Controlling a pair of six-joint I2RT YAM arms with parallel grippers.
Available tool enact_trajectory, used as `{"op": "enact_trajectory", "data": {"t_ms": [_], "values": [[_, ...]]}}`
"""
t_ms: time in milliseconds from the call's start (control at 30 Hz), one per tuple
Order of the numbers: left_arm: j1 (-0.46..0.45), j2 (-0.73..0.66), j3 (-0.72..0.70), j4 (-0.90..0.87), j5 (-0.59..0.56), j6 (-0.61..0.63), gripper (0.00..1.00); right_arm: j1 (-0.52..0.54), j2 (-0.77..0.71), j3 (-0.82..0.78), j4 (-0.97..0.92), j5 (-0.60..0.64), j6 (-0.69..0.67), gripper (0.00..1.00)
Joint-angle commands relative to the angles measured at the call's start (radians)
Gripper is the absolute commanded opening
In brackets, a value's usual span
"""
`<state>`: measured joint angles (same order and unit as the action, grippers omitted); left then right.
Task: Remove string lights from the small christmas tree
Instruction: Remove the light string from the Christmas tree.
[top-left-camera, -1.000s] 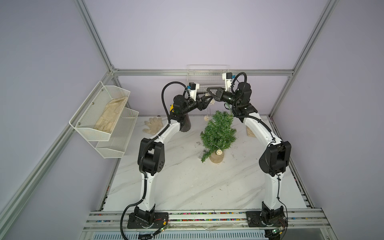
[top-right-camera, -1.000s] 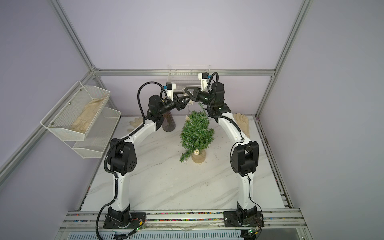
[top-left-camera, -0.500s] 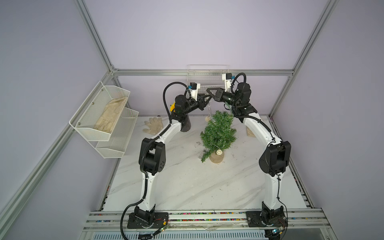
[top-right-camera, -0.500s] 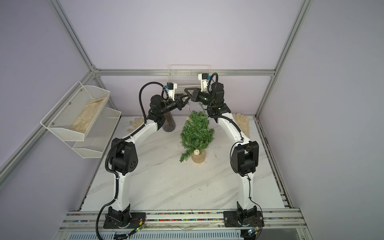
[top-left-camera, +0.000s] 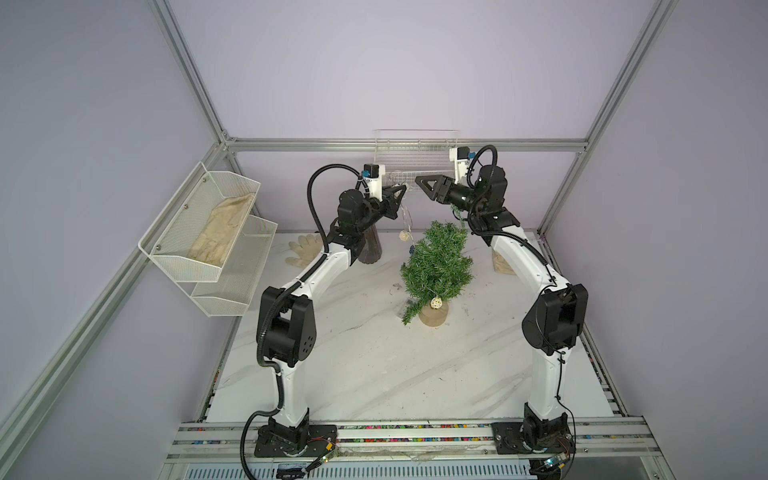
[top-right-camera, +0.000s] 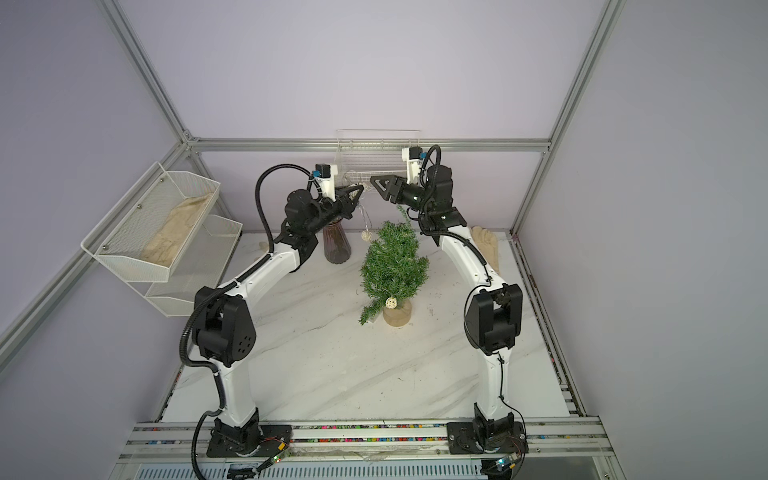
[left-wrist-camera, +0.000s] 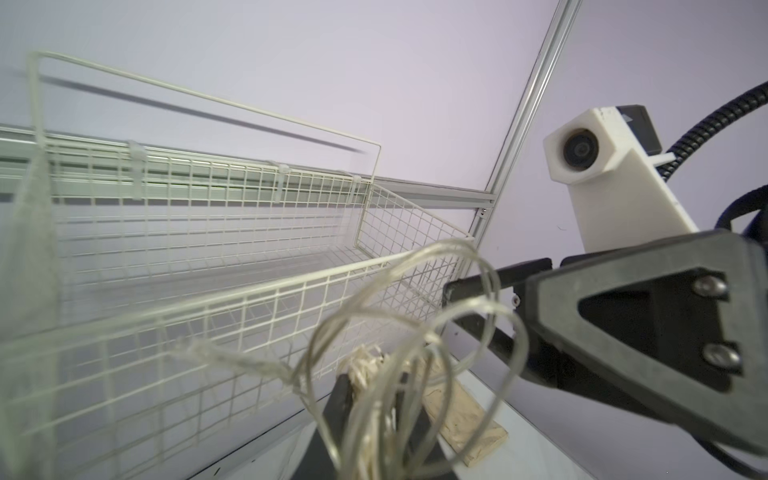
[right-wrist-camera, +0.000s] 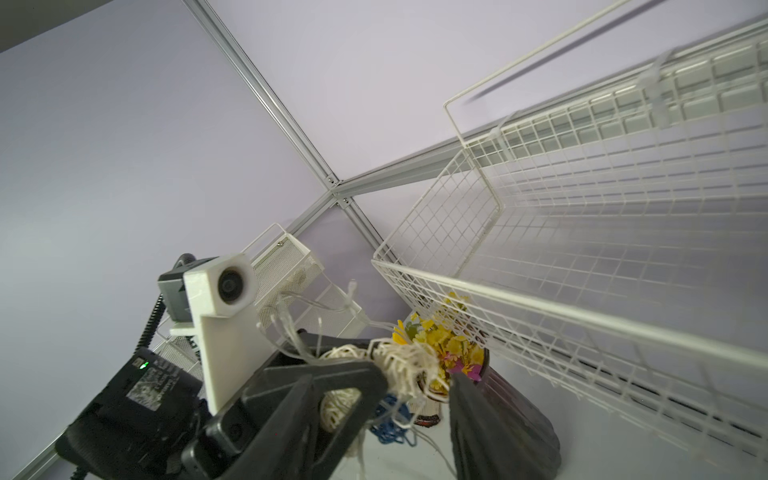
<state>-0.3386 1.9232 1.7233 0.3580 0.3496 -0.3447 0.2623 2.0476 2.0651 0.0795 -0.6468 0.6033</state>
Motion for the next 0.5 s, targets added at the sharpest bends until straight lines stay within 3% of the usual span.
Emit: {"op": "enact_trajectory", "data": {"t_ms": [0,233,467], "values": [[0.015,-0.121,-0.113,0.022,-0.064,0.065,0.1,-0.023,-0.06,-0.003,0.0,0.051,-0.002,0.54],[0.018,-0.314,-0.301,-0.067,-0.073,0.081,0.1,-0.082,-0.143,-0.093,-0.016,0.141,-0.006,0.55],[0.001,-0.585,-0.459,-0.295,-0.105,0.054,0.08,-0.102,-0.279,-0.245,-0.106,0.218,-0.055,0.55]]}}
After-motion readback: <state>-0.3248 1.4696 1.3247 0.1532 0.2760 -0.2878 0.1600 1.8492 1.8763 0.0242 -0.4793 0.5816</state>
